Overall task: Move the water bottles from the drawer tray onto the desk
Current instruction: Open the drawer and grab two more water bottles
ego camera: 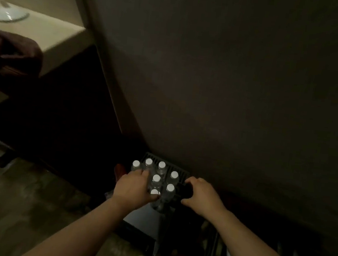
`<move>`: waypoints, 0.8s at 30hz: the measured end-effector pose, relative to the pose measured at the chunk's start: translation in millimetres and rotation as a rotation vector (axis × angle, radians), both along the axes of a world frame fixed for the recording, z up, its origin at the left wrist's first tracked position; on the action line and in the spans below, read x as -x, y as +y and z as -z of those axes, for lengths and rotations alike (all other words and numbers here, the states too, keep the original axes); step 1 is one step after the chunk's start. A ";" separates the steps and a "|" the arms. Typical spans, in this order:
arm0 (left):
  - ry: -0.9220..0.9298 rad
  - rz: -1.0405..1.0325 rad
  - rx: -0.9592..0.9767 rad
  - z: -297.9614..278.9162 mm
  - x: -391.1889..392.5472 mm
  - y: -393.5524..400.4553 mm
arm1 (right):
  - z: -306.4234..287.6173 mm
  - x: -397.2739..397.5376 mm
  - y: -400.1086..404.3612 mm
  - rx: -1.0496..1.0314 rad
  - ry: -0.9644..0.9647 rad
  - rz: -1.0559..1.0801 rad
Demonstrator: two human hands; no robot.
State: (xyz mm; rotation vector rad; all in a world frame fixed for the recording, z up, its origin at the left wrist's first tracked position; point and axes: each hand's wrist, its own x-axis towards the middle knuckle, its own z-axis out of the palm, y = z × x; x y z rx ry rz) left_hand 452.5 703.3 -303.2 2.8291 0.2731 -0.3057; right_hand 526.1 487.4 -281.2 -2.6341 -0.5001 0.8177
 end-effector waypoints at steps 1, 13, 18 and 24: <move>0.022 -0.007 0.026 14.1 -1.4 4.1 | 11.1 -2.3 4.8 0.014 0.012 0.013; 0.177 -0.061 0.167 172.3 -3.3 12.1 | 169.5 -20.7 29.9 0.106 0.119 0.180; 0.132 -0.108 0.265 221.9 -3.7 2.6 | 228.3 -14.1 32.5 0.022 0.137 0.258; 0.092 -0.246 0.374 256.1 -7.8 -7.2 | 270.0 -1.2 42.2 -0.116 0.075 0.406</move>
